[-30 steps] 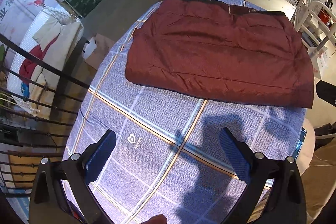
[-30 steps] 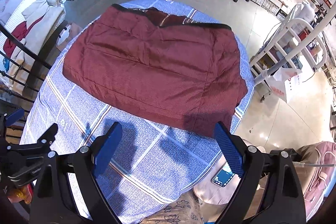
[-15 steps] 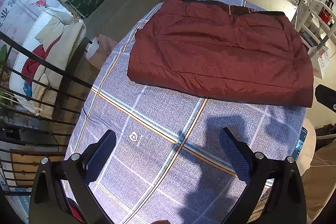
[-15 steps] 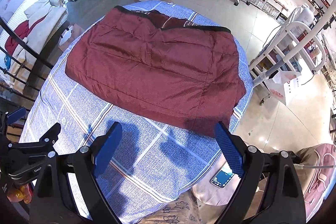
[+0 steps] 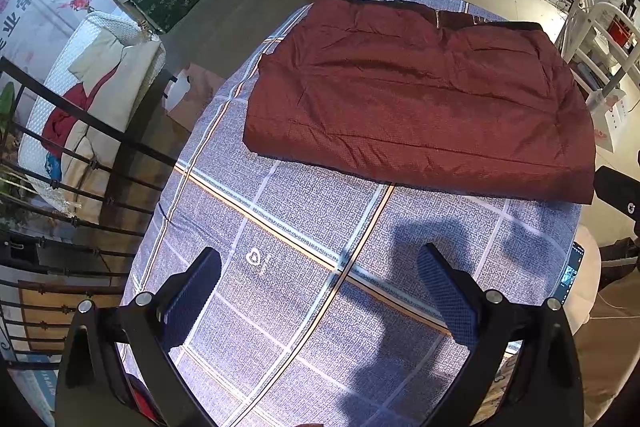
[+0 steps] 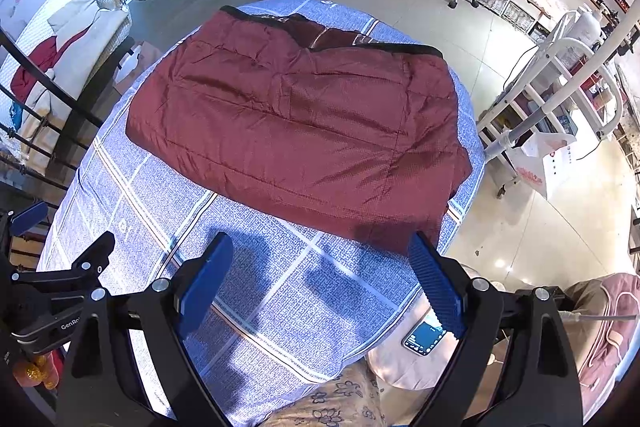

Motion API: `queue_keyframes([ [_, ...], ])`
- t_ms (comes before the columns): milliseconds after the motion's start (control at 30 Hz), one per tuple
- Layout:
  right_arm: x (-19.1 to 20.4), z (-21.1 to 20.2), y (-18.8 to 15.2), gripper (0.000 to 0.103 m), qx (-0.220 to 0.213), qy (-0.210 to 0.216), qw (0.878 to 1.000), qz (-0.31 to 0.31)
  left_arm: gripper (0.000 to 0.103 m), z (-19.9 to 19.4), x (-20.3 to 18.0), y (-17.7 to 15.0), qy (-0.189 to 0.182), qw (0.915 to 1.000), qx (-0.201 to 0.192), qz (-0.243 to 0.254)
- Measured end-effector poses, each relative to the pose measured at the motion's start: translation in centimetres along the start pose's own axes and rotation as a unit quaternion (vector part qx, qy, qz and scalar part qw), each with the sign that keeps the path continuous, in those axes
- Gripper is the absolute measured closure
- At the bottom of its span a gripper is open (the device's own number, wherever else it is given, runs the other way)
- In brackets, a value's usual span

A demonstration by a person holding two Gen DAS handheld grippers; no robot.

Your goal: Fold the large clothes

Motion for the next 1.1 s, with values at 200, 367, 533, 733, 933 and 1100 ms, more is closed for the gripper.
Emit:
queue_keyframes([
  [200, 0.18, 0.08, -0.13, 0.015, 0.002, 0.003, 1.0, -0.001, 0.006, 0.02, 0.16, -0.08, 0.001, 1.0, 0.001, -0.005],
  [367, 0.17, 0.13, -0.14, 0.015, 0.003, 0.004, 1.0, 0.0, 0.006, -0.14, -0.02, 0.13, 0.001, 1.0, -0.001, -0.002],
  [533, 0.05, 0.28, -0.25, 0.015, 0.004, 0.005, 1.0, 0.004, 0.006, -0.02, -0.04, 0.1, 0.002, 1.0, 0.001, 0.0],
  [733, 0.17, 0.45, -0.6, 0.015, 0.008, 0.006, 1.0, 0.006, 0.006, 0.01, -0.04, 0.07, 0.003, 1.0, 0.001, 0.0],
  [933, 0.36, 0.58, -0.74, 0.015, 0.01, 0.009, 1.0, 0.004, 0.006, 0.02, -0.02, 0.02, 0.003, 1.0, 0.002, -0.001],
  [1100, 0.36, 0.81, -0.85, 0.015, 0.014, 0.009, 1.0, 0.004, 0.006, 0.06, 0.0, 0.03, 0.003, 1.0, 0.002, -0.001],
])
Point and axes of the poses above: each gripper's, at about its wrist camera, not at the fingertips, and z roughly the way its jaws point, x to its left, y to its top, the point moved 9 cm from there along z, roughly the way its jaws point, and after that the axes turned 5 degrees about -x, right-handed, at the moved point
